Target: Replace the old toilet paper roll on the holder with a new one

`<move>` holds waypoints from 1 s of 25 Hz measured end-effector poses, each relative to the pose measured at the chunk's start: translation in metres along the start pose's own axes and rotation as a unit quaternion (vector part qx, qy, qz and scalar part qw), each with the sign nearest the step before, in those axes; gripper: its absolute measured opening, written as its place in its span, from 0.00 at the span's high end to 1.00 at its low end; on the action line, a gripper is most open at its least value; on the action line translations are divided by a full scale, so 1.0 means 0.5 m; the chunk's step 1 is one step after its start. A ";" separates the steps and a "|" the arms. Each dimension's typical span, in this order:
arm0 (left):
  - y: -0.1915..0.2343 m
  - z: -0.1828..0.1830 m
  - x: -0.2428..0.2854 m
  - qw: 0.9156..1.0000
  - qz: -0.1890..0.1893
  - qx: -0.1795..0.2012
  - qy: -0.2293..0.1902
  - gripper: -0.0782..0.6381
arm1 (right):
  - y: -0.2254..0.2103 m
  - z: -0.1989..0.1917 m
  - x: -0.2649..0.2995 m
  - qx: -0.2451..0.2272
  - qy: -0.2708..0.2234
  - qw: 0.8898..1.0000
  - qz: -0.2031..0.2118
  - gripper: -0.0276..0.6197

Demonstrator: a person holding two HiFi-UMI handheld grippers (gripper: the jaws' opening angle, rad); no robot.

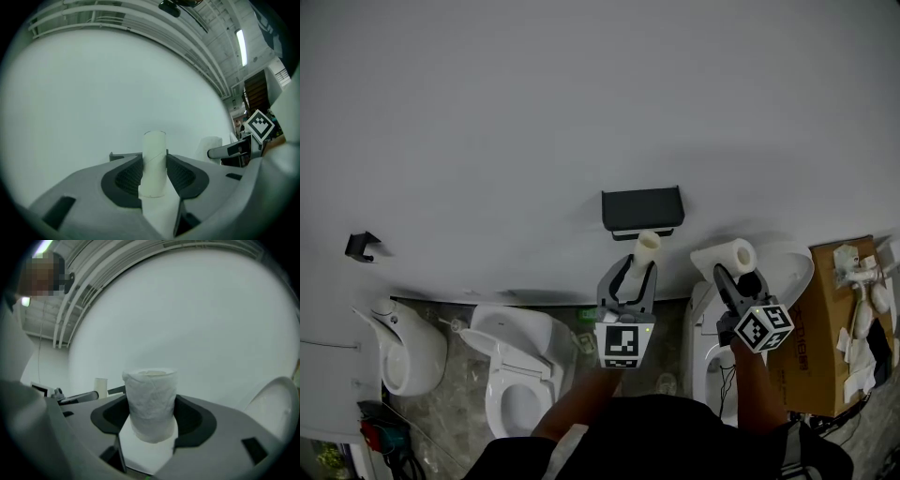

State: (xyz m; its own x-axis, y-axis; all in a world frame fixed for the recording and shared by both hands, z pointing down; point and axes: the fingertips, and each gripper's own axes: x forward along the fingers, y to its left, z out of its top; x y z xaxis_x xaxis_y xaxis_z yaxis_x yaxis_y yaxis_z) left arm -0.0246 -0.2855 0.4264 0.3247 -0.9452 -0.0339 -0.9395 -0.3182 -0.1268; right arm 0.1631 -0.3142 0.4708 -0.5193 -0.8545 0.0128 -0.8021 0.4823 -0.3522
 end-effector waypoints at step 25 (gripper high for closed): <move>0.115 -0.043 -0.073 0.998 0.061 0.002 0.030 0.67 | -0.071 -0.069 0.158 0.457 -0.077 0.886 -0.012 0.52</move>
State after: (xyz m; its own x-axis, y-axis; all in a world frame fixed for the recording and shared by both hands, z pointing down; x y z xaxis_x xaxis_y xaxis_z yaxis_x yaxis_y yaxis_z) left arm -0.0930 -0.2709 0.4415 0.2011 -0.9795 0.0091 -0.9710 -0.2005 -0.1300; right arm 0.1405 -0.3920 0.5163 -0.4020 -0.9128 -0.0720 -0.2027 0.1654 -0.9652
